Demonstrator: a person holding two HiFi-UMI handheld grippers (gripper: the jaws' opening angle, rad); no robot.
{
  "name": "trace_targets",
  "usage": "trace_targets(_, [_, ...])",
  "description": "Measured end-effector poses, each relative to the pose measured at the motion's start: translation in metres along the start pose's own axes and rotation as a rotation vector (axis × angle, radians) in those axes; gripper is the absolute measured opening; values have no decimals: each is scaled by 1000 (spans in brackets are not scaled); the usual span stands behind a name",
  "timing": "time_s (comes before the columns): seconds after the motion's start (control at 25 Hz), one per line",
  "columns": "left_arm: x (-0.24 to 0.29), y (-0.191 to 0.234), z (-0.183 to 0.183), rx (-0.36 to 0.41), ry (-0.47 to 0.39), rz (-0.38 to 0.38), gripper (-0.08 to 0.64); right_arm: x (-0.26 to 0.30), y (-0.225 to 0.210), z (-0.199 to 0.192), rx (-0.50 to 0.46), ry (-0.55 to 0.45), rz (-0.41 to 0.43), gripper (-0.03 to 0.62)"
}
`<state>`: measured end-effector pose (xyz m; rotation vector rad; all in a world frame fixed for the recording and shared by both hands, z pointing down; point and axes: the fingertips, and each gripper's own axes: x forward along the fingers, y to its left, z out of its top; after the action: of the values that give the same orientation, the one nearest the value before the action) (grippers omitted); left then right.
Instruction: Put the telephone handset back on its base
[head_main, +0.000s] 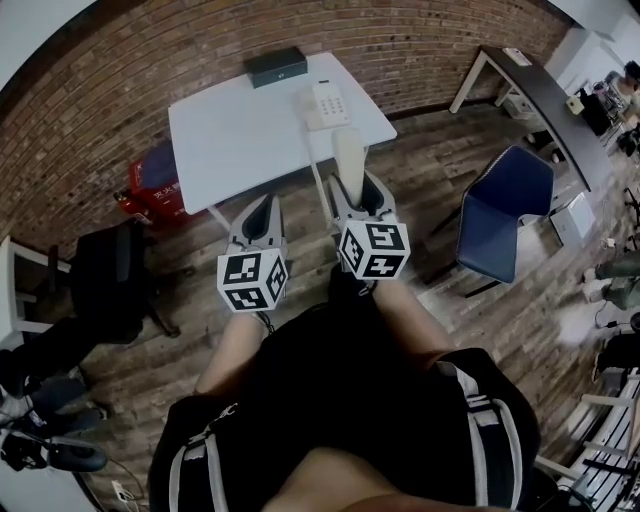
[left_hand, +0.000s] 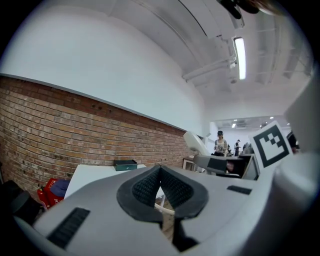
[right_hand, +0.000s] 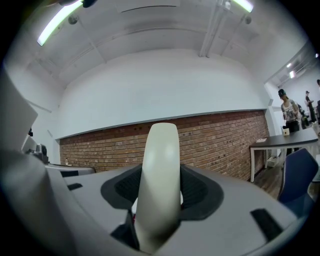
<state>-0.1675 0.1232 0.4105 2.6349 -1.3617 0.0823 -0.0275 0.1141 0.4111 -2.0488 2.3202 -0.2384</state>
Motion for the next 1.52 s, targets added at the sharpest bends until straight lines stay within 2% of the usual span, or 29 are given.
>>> trace_targets(0.36, [58, 21, 9, 6, -19, 27, 2, 62, -25, 3, -3, -3, 30, 202])
trace_targets(0.76, [138, 46, 7, 6, 15, 48, 2, 146, -56, -5, 18, 35, 69, 202])
trace_targets(1.12, [228, 58, 8, -17, 52, 68, 2, 225, -107, -11, 18, 106, 75, 202])
trace_targets(1.52, [324, 84, 20, -51, 96, 153, 2, 325, -160, -13, 78, 217, 96, 202])
